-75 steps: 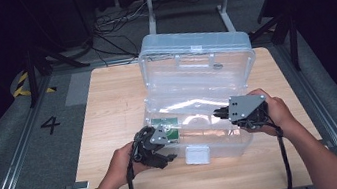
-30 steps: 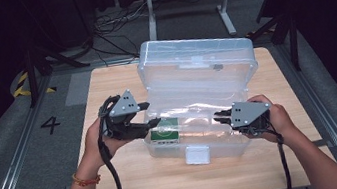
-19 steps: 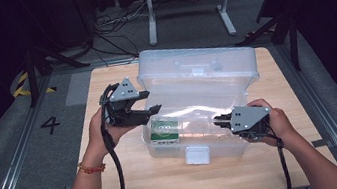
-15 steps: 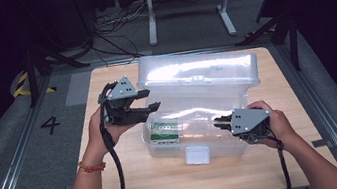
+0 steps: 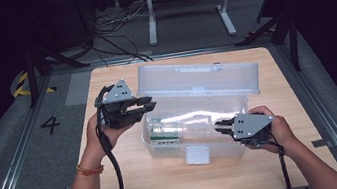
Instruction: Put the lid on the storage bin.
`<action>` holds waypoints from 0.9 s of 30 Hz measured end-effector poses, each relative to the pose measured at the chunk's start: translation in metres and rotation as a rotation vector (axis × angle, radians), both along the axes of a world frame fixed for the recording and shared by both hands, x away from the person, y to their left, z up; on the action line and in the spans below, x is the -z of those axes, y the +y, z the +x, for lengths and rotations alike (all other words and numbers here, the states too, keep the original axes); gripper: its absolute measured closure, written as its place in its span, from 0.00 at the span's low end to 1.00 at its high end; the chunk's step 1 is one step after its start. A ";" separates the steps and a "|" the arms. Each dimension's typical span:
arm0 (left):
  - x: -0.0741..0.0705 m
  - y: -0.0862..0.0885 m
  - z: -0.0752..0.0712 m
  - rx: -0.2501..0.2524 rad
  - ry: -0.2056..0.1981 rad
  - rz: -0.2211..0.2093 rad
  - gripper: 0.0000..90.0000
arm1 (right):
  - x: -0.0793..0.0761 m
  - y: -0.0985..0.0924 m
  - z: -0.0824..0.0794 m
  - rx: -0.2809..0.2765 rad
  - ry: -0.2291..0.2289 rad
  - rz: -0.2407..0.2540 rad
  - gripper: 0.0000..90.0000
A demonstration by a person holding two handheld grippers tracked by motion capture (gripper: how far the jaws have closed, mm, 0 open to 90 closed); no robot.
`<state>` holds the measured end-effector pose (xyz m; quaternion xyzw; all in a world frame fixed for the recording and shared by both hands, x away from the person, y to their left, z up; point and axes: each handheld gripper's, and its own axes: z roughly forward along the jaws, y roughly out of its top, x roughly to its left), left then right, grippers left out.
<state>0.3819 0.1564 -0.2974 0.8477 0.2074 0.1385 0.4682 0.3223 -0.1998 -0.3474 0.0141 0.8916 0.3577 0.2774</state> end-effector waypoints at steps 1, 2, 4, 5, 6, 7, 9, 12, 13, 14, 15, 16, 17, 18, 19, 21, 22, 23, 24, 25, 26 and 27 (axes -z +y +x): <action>0.000 0.000 0.000 0.000 0.000 0.000 0.85 | 0.001 -0.001 -0.001 -0.001 0.003 0.013 0.90; 0.001 0.000 -0.001 0.001 0.007 -0.001 0.86 | 0.002 -0.002 -0.002 0.000 0.003 0.015 0.90; 0.002 0.000 -0.002 0.009 -0.002 0.014 0.86 | 0.004 -0.005 -0.004 0.010 0.001 0.023 0.89; 0.002 -0.001 -0.004 0.017 0.005 0.018 0.86 | 0.004 -0.007 -0.004 0.009 0.003 0.023 0.89; 0.003 -0.002 -0.005 0.013 0.004 0.022 0.86 | 0.004 -0.009 -0.005 0.010 0.002 0.020 0.89; 0.003 -0.002 -0.005 0.013 0.004 0.022 0.86 | 0.005 -0.011 -0.006 0.010 0.005 0.026 0.90; 0.003 -0.002 -0.007 0.024 0.000 0.037 0.86 | 0.005 -0.014 -0.006 0.014 0.012 0.036 0.90; 0.004 -0.002 -0.009 0.027 -0.007 0.043 0.86 | 0.006 -0.025 -0.008 0.028 0.027 0.060 0.90; 0.004 -0.002 -0.009 0.028 -0.009 0.045 0.87 | 0.006 -0.027 -0.010 0.032 0.030 0.060 0.90; 0.005 -0.002 -0.009 0.029 -0.006 0.046 0.87 | 0.006 -0.030 -0.011 0.036 0.030 0.059 0.90; 0.005 -0.002 -0.009 0.029 -0.006 0.046 0.87 | 0.006 -0.030 -0.011 0.036 0.030 0.059 0.90; 0.006 -0.002 -0.010 0.029 0.001 0.045 0.87 | 0.007 -0.032 -0.011 0.038 0.031 0.061 0.91; 0.007 -0.002 -0.010 0.028 -0.005 0.046 0.87 | 0.007 -0.035 -0.013 0.043 0.039 0.063 0.91; 0.008 -0.002 -0.011 0.032 0.000 0.041 0.87 | 0.007 -0.037 -0.013 0.046 0.042 0.064 0.91; 0.009 -0.002 -0.011 0.031 -0.001 0.042 0.87 | 0.007 -0.041 -0.014 0.052 0.044 0.069 0.91; 0.011 -0.001 -0.012 0.030 0.004 0.037 0.87 | 0.007 -0.047 -0.015 0.057 0.055 0.080 0.92; 0.012 -0.001 -0.013 0.031 -0.001 0.046 0.87 | 0.008 -0.052 -0.016 0.063 0.059 0.086 0.92; 0.013 -0.001 -0.013 0.025 0.000 0.042 0.87 | 0.008 -0.055 -0.017 0.070 0.068 0.095 0.92; 0.014 0.000 -0.014 0.030 0.000 0.043 0.87 | 0.008 -0.058 -0.018 0.073 0.073 0.100 0.92; 0.015 0.000 -0.014 0.036 0.001 0.046 0.87 | 0.009 -0.062 -0.019 0.075 0.078 0.109 0.93; 0.016 0.000 -0.015 0.030 -0.001 0.044 0.87 | 0.009 -0.067 -0.021 0.078 0.085 0.121 0.94; 0.017 0.000 -0.015 0.034 0.004 0.045 0.87 | 0.008 -0.071 -0.022 0.080 0.089 0.129 0.95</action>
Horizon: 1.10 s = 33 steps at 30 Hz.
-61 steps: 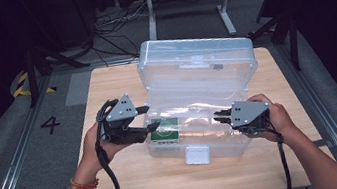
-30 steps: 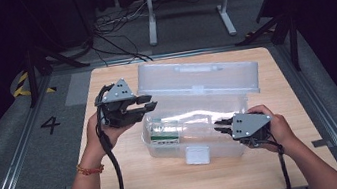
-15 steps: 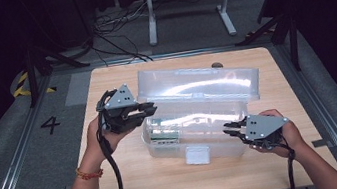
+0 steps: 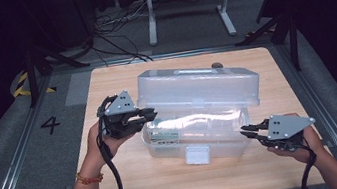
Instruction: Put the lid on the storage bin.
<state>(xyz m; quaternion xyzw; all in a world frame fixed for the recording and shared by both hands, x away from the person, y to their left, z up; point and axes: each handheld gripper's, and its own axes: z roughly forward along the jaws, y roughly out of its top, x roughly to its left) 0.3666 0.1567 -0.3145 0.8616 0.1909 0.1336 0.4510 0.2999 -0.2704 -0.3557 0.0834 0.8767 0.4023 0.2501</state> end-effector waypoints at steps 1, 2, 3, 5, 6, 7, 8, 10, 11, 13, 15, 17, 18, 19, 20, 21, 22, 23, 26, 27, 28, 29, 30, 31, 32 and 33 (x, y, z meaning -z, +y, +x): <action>0.002 0.000 0.000 0.005 0.005 -0.010 0.87 | -0.001 -0.004 -0.002 0.005 0.001 0.012 0.95; 0.002 0.000 -0.001 0.000 0.001 -0.006 0.87 | -0.002 -0.009 -0.004 0.011 0.000 0.025 0.96; 0.004 0.001 -0.002 0.000 0.004 -0.009 0.87 | -0.002 -0.014 -0.006 0.018 0.008 0.008 0.97; 0.006 0.001 -0.003 0.001 0.005 -0.003 0.87 | 0.001 -0.020 -0.008 0.035 0.013 0.006 0.97; 0.007 0.001 -0.003 0.001 0.008 -0.003 0.87 | 0.002 -0.022 -0.008 0.037 0.019 0.005 0.97; 0.007 0.001 -0.003 0.001 0.008 -0.003 0.87 | 0.004 -0.025 -0.009 0.048 0.023 -0.002 0.97; 0.008 0.002 -0.004 0.000 0.011 -0.004 0.87 | 0.004 -0.025 -0.009 0.048 0.023 -0.002 0.97; 0.009 0.002 -0.005 -0.001 0.011 -0.009 0.87 | 0.010 -0.032 -0.009 0.070 0.040 -0.005 0.96; 0.011 0.002 -0.006 -0.001 0.016 -0.005 0.87 | 0.012 -0.036 -0.009 0.081 0.048 -0.005 0.96; 0.012 0.002 -0.007 -0.003 0.014 -0.001 0.88 | 0.015 -0.043 -0.008 0.105 0.059 0.002 0.96; 0.014 0.002 -0.009 0.001 0.023 0.001 0.88 | 0.020 -0.050 -0.007 0.132 0.076 0.010 0.96; 0.016 0.002 -0.010 0.004 0.018 0.010 0.88 | 0.025 -0.057 -0.005 0.151 0.090 0.017 0.96; 0.018 0.002 -0.011 0.001 0.027 0.008 0.88 | 0.028 -0.060 -0.004 0.166 0.103 0.025 0.96; 0.019 0.002 -0.012 0.002 0.025 0.017 0.88 | 0.031 -0.063 -0.003 0.175 0.107 0.026 0.96; 0.019 0.002 -0.012 0.002 0.025 0.017 0.88 | 0.031 -0.063 -0.003 0.175 0.107 0.026 0.96; 0.019 0.002 -0.013 0.006 0.024 0.026 0.88 | 0.033 -0.066 -0.003 0.188 0.116 0.029 0.96; 0.021 0.003 -0.014 0.007 0.028 0.029 0.88 | 0.035 -0.069 -0.002 0.195 0.121 0.033 0.96; 0.021 0.003 -0.014 0.008 0.030 0.031 0.88 | 0.038 -0.072 -0.001 0.202 0.123 0.035 0.96; 0.022 0.004 -0.016 0.001 0.026 0.031 0.89 | 0.040 -0.077 -0.001 0.215 0.135 0.048 0.96; 0.023 0.004 -0.016 0.001 0.023 0.034 0.89 | 0.041 -0.078 -0.001 0.216 0.139 0.048 0.96; 0.024 0.004 -0.018 0.003 0.033 0.031 0.89 | 0.042 -0.079 -0.002 0.218 0.141 0.049 0.96; 0.024 0.004 -0.018 0.003 0.027 0.037 0.89 | 0.042 -0.080 -0.002 0.218 0.143 0.054 0.96; 0.025 0.004 -0.019 0.007 0.028 0.034 0.89 | 0.042 -0.080 -0.002 0.221 0.143 0.056 0.96; 0.025 0.005 -0.020 0.011 0.032 0.038 0.89 | 0.042 -0.081 -0.002 0.222 0.144 0.058 0.96; 0.026 0.005 -0.021 0.008 0.031 0.040 0.89 | 0.043 -0.081 -0.002 0.221 0.144 0.063 0.96; 0.027 0.005 -0.022 0.017 0.034 0.043 0.89 | 0.043 -0.081 -0.003 0.222 0.144 0.064 0.96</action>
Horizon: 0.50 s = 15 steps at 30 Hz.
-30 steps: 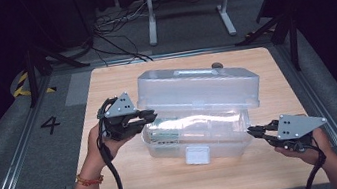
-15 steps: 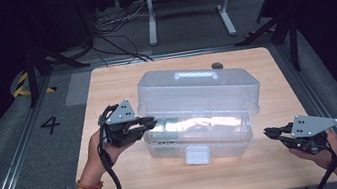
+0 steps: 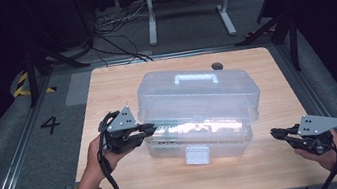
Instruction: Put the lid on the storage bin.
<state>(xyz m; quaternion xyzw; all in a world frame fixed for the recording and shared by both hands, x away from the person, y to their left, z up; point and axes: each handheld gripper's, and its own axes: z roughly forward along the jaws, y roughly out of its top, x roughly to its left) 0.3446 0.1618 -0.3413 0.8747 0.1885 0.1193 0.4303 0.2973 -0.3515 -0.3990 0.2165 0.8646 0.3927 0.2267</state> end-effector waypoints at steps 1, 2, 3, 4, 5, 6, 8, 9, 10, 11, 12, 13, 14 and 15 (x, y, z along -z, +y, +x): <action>0.001 0.000 -0.001 0.000 0.005 -0.003 0.89 | 0.001 0.000 0.000 0.001 0.002 -0.001 0.96; 0.001 0.000 -0.002 0.000 0.002 0.001 0.89 | 0.002 0.001 0.000 -0.001 0.009 -0.006 0.96; 0.001 0.001 -0.003 0.001 0.000 0.002 0.89 | 0.002 0.001 0.000 -0.001 0.009 -0.006 0.96; 0.002 0.001 -0.005 0.007 0.010 -0.004 0.89 | 0.002 0.000 0.000 0.001 0.011 -0.004 0.96; 0.002 0.001 -0.006 0.006 0.012 -0.004 0.89 | 0.002 0.000 -0.001 0.001 0.010 -0.003 0.96; 0.003 0.001 -0.007 0.012 0.015 0.006 0.89 | 0.002 0.000 -0.001 0.003 0.013 -0.002 0.96; 0.006 0.001 -0.008 0.013 0.019 0.011 0.89 | 0.002 -0.001 -0.001 0.004 0.015 0.001 0.96; 0.007 0.001 -0.009 0.018 0.018 0.020 0.89 | 0.002 -0.001 -0.001 0.004 0.016 -0.001 0.96; 0.009 0.001 -0.010 0.023 0.023 0.020 0.89 | 0.002 -0.001 -0.001 0.005 0.014 -0.001 0.96; 0.011 0.001 -0.010 0.022 0.028 0.021 0.89 | 0.002 -0.001 -0.001 0.004 0.014 0.002 0.96; 0.012 0.001 -0.011 0.022 0.032 0.023 0.89 | 0.002 -0.001 -0.001 0.003 0.015 0.002 0.96; 0.014 0.001 -0.011 0.027 0.035 0.029 0.89 | 0.002 -0.001 -0.001 0.003 0.015 0.000 0.96; 0.016 0.001 -0.013 0.025 0.039 0.030 0.89 | 0.002 0.000 0.000 0.002 0.015 -0.003 0.96; 0.017 0.001 -0.013 0.025 0.039 0.036 0.90 | 0.001 0.000 0.000 0.001 0.017 -0.003 0.96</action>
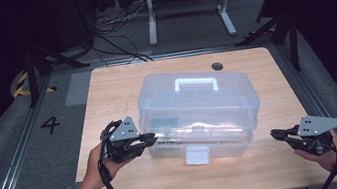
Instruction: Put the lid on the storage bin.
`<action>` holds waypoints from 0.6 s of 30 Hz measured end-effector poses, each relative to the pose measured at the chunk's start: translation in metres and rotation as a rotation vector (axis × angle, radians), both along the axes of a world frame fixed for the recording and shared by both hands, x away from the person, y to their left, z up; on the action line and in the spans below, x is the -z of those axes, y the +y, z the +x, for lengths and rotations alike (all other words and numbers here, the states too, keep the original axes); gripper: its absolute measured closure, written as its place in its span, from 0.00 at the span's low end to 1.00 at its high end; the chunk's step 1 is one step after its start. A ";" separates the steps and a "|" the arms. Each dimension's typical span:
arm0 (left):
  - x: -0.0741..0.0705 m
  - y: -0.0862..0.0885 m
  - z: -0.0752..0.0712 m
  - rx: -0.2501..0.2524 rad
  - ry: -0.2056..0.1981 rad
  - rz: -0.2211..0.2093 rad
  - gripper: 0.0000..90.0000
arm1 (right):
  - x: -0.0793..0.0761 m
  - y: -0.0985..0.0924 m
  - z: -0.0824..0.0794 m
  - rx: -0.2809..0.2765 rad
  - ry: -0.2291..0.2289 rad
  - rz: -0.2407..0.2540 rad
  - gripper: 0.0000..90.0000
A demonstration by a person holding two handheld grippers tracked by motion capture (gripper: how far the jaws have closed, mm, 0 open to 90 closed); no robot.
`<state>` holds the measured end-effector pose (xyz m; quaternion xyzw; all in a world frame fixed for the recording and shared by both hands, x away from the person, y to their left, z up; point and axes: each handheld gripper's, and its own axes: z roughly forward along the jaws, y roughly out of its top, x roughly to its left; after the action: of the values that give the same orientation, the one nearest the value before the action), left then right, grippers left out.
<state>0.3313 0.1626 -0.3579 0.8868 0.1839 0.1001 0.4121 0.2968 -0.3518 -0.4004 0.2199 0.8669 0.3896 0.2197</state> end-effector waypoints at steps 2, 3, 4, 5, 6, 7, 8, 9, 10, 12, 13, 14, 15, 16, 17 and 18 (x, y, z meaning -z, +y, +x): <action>0.004 0.000 -0.004 -0.001 -0.006 0.000 0.93 | 0.000 0.000 0.000 0.002 0.000 -0.005 0.96; 0.005 0.000 -0.006 0.002 0.009 -0.001 0.92 | 0.000 0.001 0.000 0.006 0.006 -0.001 0.97; 0.007 0.000 -0.007 0.010 0.026 0.003 0.92 | 0.000 0.001 0.000 0.001 0.006 -0.002 0.97; 0.008 -0.001 -0.008 0.016 0.024 0.017 0.92 | 0.000 0.001 0.001 -0.002 0.003 -0.007 0.97; 0.010 -0.001 -0.011 0.021 0.027 0.029 0.92 | 0.000 0.001 0.001 -0.004 0.001 -0.011 0.97; 0.011 -0.002 -0.012 0.029 0.032 0.039 0.92 | 0.000 0.001 0.000 -0.004 0.004 -0.010 0.97; 0.012 -0.002 -0.015 0.029 0.021 0.045 0.92 | 0.000 0.001 0.000 -0.005 0.002 -0.010 0.97; 0.013 -0.001 -0.016 0.031 0.025 0.045 0.92 | 0.000 0.002 0.000 -0.003 0.005 -0.011 0.97; 0.013 0.001 -0.017 0.033 0.024 0.041 0.92 | -0.001 0.002 0.000 -0.003 0.007 -0.008 0.97; 0.013 0.004 -0.019 0.020 0.018 0.051 0.90 | -0.001 0.002 0.000 -0.002 0.007 -0.009 0.97; 0.013 0.006 -0.018 0.016 0.015 0.046 0.89 | -0.001 0.003 0.000 -0.004 0.006 -0.007 0.97; 0.013 0.006 -0.018 0.016 0.015 0.046 0.87 | -0.001 0.003 0.000 -0.004 0.006 -0.007 0.97; 0.014 0.007 -0.019 0.007 0.020 0.036 0.87 | -0.001 0.003 0.000 -0.004 0.005 -0.010 0.97; 0.015 0.009 -0.019 0.000 0.017 0.046 0.85 | -0.001 0.004 0.000 -0.005 0.005 -0.012 0.97; 0.015 0.012 -0.019 -0.001 0.010 0.070 0.82 | -0.001 0.004 0.000 -0.003 0.006 -0.012 0.96; 0.016 0.014 -0.019 -0.008 0.004 0.072 0.80 | -0.001 0.003 0.000 -0.002 0.005 -0.013 0.97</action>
<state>0.3120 0.1769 -0.3742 0.9004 0.1844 0.1066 0.3793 0.2970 -0.3485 -0.3991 0.2185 0.8702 0.3838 0.2184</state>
